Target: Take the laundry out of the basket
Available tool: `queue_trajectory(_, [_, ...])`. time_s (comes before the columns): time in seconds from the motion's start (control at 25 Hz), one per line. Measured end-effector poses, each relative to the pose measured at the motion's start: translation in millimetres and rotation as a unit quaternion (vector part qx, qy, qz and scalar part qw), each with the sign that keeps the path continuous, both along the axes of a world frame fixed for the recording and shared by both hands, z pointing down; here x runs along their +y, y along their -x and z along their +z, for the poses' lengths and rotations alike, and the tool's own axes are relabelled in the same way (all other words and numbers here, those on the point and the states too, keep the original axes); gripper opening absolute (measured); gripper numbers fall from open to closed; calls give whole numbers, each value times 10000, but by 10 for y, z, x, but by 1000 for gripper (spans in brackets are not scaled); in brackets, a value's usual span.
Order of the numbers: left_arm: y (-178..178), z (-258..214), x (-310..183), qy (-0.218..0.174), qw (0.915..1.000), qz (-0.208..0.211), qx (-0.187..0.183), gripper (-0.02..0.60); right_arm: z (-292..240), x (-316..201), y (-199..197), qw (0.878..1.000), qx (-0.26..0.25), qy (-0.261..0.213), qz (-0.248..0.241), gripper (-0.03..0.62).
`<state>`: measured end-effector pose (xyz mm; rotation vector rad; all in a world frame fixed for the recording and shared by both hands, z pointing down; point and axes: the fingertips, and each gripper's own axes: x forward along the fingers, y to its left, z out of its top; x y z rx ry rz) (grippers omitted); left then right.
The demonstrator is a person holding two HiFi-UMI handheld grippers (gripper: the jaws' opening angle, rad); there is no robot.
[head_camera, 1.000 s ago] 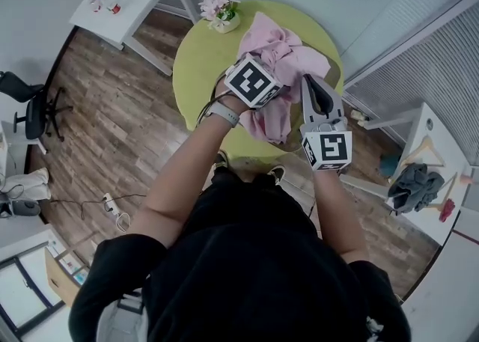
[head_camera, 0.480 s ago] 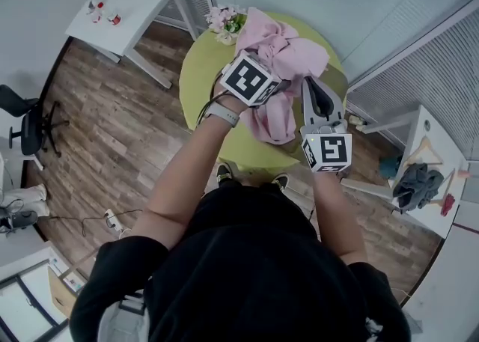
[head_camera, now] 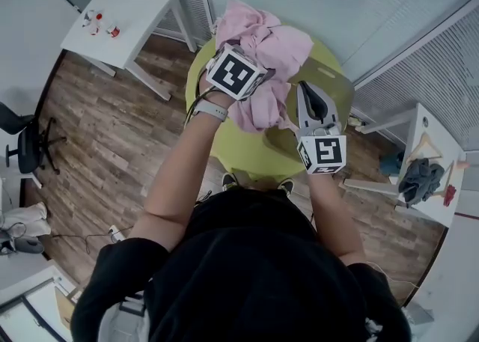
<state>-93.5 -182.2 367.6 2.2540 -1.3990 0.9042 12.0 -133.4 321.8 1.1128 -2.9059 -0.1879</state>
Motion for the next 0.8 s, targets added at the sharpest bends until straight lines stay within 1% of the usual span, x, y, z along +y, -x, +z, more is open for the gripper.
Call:
queue_trajectory(0.12, [234, 49, 66, 39, 10000, 7, 2, 419, 19, 52, 148, 10000, -14, 18, 30, 25])
queue_trajectory(0.36, [726, 355, 232, 274, 9991, -205, -239, 420, 157, 113, 397, 9999, -71, 148, 56, 25])
queue_trajectory(0.48, [792, 482, 307, 420, 9985, -208, -277, 420, 229, 132, 516, 9997, -67, 229, -75, 25])
queue_trajectory(0.68, [768, 627, 323, 614, 9973, -283, -290, 420, 292, 28, 664, 9985, -182, 356, -375, 25])
queue_trajectory(0.8, [839, 757, 382, 803, 9951, -520, -233, 420, 313, -31, 737, 9974, -241, 453, -501, 25])
